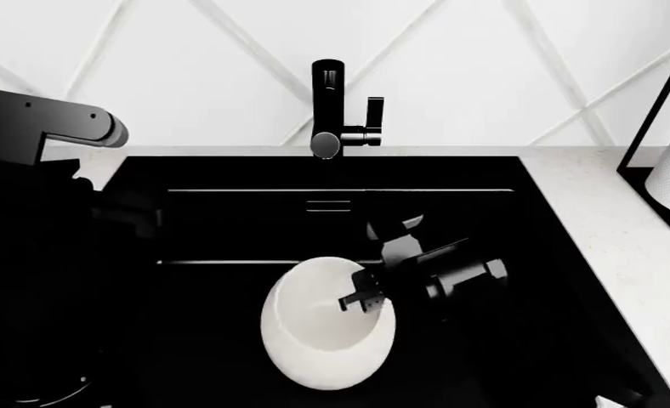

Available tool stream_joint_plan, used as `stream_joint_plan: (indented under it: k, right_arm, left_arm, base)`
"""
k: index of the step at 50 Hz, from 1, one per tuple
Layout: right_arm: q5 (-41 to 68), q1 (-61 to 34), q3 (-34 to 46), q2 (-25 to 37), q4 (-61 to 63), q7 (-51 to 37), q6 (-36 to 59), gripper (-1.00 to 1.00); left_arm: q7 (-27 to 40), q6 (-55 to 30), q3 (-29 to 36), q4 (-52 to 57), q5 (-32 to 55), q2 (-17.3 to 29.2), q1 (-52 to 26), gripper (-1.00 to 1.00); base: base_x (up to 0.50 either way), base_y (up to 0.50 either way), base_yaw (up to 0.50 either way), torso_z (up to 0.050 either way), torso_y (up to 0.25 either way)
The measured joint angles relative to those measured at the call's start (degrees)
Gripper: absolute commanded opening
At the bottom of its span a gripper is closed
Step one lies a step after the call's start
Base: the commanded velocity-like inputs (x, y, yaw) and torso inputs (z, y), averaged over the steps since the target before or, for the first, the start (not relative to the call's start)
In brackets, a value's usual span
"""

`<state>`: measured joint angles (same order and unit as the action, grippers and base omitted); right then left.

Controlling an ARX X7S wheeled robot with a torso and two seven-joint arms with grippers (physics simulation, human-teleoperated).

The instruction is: Pick the cup and bowl from the sink and place them on the counter for drying.

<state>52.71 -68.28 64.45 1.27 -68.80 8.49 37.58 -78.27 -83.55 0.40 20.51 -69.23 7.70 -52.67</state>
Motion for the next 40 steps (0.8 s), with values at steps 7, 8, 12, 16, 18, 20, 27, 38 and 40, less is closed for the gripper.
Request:
stream_joint_plan:
  k: [7, 8, 12, 16, 18, 20, 27, 38, 40]
  right_arm:
    - [2.19, -0.26, 0.56, 2.68, 5.91, -3.32, 1.98, -1.00]
    - [2.47, -0.32, 0.56, 3.13, 6.88, -3.81, 2.34, -1.00]
    - [3.69, -0.58, 0.43, 5.18, 11.27, -5.92, 4.02, -1.00]
    - [4.97, -0.86, 0.05, 7.50, 15.99, -8.12, 5.86, -1.00]
    - [5.66, -1.00, -0.20, 8.79, 18.51, -9.27, 6.88, -1.00]
    - [6.37, -1.15, -0.47, 10.14, 21.07, -10.44, 7.96, -1.00]
    - [9.25, -1.98, -1.77, 15.25, 30.16, -14.68, 12.17, -1.00]
    - [14.64, -4.68, -4.55, 23.22, 43.05, -21.04, 19.57, -1.00]
    - [15.58, -5.35, -4.98, 24.46, 45.04, -21.92, 20.88, -1.00]
  left_arm:
    - [0.95, 0.50, -0.27, -0.14, 0.37, -0.58, 0.19, 1.00]
    - [1.03, 0.53, -0.29, -0.14, 0.39, -0.61, 0.20, 1.00]
    - [1.02, 0.56, -0.33, -0.14, 0.40, -0.53, 0.13, 1.00]
    - [0.73, 0.46, -0.29, -0.08, 0.27, -0.29, 0.02, 1.00]
    - [0.62, 0.43, -0.29, -0.06, 0.23, -0.19, -0.03, 1.00]
    - [0.56, 0.42, -0.29, -0.07, 0.20, -0.13, -0.09, 1.00]
    - [0.53, 0.48, -0.43, -0.10, 0.24, -0.02, -0.19, 1.00]
    - [1.26, 0.86, -0.86, -0.13, 0.69, -0.48, 0.03, 1.00]
    - [1.48, 0.97, -0.96, -0.14, 0.85, -0.63, 0.12, 1.00]
  base:
    - [0.00, 0.00, 0.00, 0.000, 0.000]
    - [0.00, 0.00, 0.00, 0.000, 0.000]
    - [0.00, 0.00, 0.00, 0.000, 0.000]
    - [0.00, 0.00, 0.00, 0.000, 0.000]
    - [0.00, 0.00, 0.00, 0.000, 0.000]
    - [0.00, 0.00, 0.00, 0.000, 0.000]
    - [0.00, 0.00, 0.00, 0.000, 0.000]
    - [0.00, 0.00, 0.00, 0.000, 0.000]
    - [0.00, 0.00, 0.00, 0.000, 0.000]
